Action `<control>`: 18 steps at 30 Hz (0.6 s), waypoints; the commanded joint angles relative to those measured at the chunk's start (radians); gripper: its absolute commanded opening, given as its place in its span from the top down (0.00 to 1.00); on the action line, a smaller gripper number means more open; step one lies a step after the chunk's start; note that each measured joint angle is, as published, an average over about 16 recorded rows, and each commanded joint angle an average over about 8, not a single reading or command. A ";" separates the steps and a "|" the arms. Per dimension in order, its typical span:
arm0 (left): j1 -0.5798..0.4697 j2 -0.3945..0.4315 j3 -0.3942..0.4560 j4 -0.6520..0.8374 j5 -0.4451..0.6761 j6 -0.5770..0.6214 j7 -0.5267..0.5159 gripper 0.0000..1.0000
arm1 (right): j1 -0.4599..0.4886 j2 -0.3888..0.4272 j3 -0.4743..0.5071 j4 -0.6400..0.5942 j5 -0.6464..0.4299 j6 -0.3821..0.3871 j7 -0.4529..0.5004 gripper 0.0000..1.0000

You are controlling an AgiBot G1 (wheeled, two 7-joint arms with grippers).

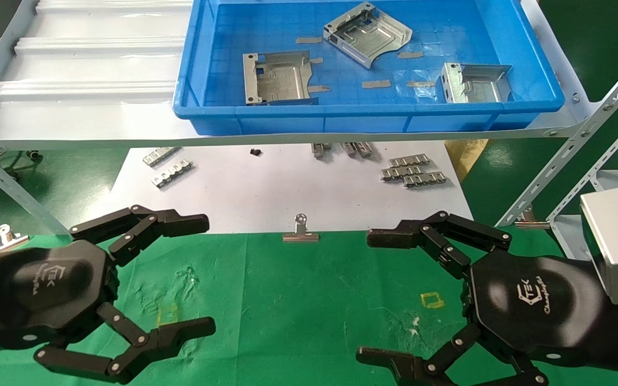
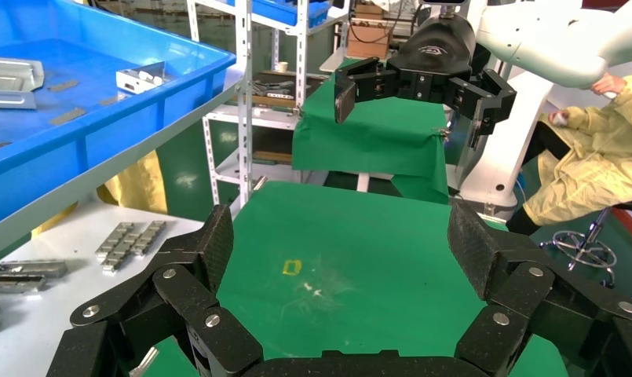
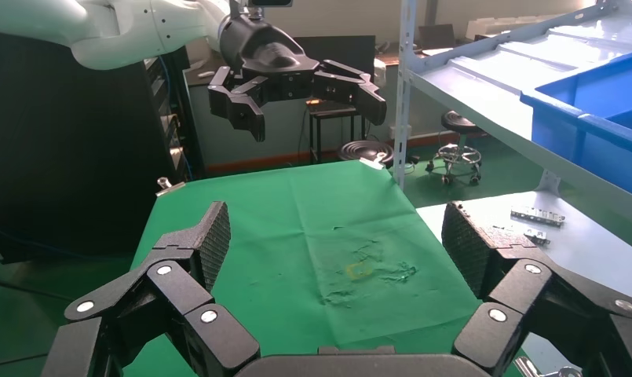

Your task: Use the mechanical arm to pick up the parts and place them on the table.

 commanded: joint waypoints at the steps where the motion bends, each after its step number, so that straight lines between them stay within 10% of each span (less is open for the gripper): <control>1: 0.000 0.000 0.000 0.000 0.000 0.000 0.000 0.91 | 0.000 0.000 0.000 0.000 0.000 0.000 0.000 0.00; 18: 0.000 0.000 0.000 0.000 0.000 0.000 0.000 1.00 | 0.000 0.000 0.000 0.000 0.000 0.000 0.000 0.00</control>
